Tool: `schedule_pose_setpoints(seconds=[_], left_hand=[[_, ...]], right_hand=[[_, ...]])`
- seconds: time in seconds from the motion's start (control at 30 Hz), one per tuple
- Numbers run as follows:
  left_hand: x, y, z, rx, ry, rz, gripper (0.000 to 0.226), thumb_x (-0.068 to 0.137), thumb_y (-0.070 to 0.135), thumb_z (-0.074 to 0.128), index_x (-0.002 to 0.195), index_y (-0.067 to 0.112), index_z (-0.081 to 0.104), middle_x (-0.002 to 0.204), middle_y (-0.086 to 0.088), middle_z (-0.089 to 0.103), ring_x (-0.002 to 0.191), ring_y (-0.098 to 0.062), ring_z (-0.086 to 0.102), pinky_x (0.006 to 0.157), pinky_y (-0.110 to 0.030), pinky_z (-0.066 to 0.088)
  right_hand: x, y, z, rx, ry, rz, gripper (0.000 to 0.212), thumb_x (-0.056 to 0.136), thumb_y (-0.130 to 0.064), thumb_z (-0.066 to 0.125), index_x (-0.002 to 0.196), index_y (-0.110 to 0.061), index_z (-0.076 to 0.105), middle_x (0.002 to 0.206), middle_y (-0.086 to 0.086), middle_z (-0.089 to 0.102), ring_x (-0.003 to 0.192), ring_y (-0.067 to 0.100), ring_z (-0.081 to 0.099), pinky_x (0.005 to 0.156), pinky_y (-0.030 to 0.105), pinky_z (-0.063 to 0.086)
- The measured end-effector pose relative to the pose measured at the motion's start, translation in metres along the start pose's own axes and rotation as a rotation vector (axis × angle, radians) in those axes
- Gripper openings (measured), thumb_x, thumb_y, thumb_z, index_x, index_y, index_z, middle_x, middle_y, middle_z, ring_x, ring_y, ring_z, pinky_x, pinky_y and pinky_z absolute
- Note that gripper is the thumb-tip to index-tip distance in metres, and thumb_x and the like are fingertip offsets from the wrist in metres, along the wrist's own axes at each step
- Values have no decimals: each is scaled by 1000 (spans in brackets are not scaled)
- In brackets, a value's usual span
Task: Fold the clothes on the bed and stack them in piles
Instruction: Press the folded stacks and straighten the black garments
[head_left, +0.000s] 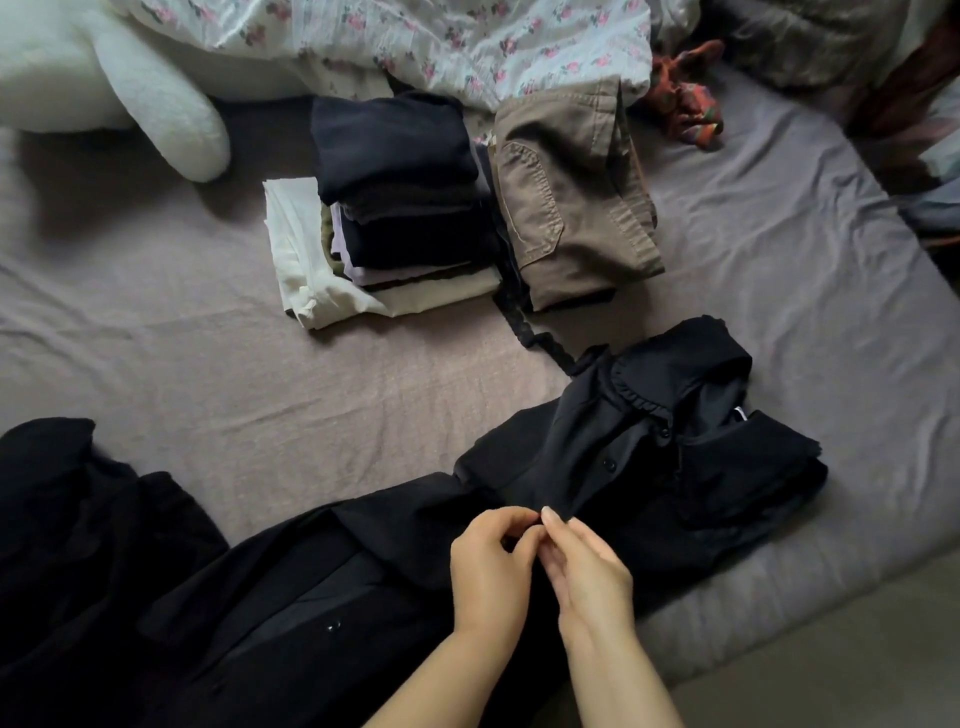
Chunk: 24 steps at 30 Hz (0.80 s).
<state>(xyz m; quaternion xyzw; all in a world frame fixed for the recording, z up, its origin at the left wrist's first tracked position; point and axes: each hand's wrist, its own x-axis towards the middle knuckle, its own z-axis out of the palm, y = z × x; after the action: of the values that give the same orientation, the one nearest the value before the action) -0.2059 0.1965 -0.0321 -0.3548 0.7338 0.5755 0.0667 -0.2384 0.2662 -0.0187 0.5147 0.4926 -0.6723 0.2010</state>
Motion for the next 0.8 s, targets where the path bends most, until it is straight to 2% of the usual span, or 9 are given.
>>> schedule_pose_setpoints(seconds=[0.07, 0.17, 0.3, 0.37, 0.43, 0.53, 0.63, 0.7, 0.8], left_hand=[[0, -3, 0, -10, 12, -3, 13, 82, 16, 73, 85, 28, 73, 81, 14, 70, 83, 4, 63, 75, -11, 48], [-1, -2, 1, -13, 22, -12, 13, 82, 17, 74, 86, 29, 75, 80, 17, 71, 81, 4, 65, 76, -13, 50], [0, 0, -1, 1, 12, -12, 14, 82, 18, 73, 83, 31, 74, 77, 22, 70, 77, 6, 66, 74, -10, 49], [3, 0, -4, -12, -16, -39, 13, 82, 19, 73, 82, 32, 73, 77, 22, 71, 77, 6, 66, 75, -12, 50], [7, -1, -7, -14, -53, -72, 8, 82, 22, 73, 81, 31, 74, 77, 19, 71, 77, 5, 66, 76, -17, 52], [14, 1, -8, -26, -80, -132, 5, 83, 25, 72, 78, 25, 73, 75, 13, 72, 74, 1, 66, 72, -18, 50], [23, 7, -9, -162, -141, -318, 10, 84, 18, 71, 79, 10, 74, 69, 6, 70, 68, -4, 63, 65, -14, 47], [29, 12, -13, -265, -222, -468, 10, 84, 14, 70, 82, 5, 74, 74, 0, 71, 72, -7, 65, 63, -14, 48], [38, 14, -19, -271, -336, -592, 8, 84, 14, 69, 88, 9, 74, 82, 0, 73, 79, -7, 67, 70, -16, 50]], right_hand=[[-2, -1, -1, 76, -18, 56, 37, 82, 5, 68, 116, 2, 55, 103, 24, 66, 89, 24, 66, 91, 35, 51], [-3, -2, -1, 125, -62, 111, 25, 86, 1, 64, 108, -6, 54, 93, 17, 67, 84, 20, 65, 85, 31, 52], [-1, 0, 1, 150, -73, 155, 19, 91, -5, 61, 109, -7, 54, 93, 14, 65, 84, 16, 63, 90, 30, 46], [3, 5, 0, 138, -67, 128, 24, 89, -4, 62, 113, -3, 57, 96, 14, 67, 87, 17, 64, 88, 28, 48], [7, 8, -1, 68, -19, 57, 38, 85, -1, 67, 122, 1, 58, 101, 16, 68, 91, 20, 66, 84, 28, 51], [8, 6, -3, -108, 21, -99, 37, 85, -1, 69, 121, -3, 59, 100, 10, 68, 92, 18, 65, 82, 26, 50], [9, 6, -10, -395, 5, -342, 21, 84, -7, 72, 103, -11, 64, 86, -1, 69, 80, 7, 66, 74, 18, 49], [14, 5, -17, -594, -31, -501, 12, 82, -10, 73, 90, -16, 67, 77, -4, 69, 71, -1, 64, 69, 12, 48], [20, 0, -23, -692, -116, -564, 25, 82, -7, 73, 80, -29, 61, 74, -6, 67, 67, -5, 62, 68, 9, 48]])
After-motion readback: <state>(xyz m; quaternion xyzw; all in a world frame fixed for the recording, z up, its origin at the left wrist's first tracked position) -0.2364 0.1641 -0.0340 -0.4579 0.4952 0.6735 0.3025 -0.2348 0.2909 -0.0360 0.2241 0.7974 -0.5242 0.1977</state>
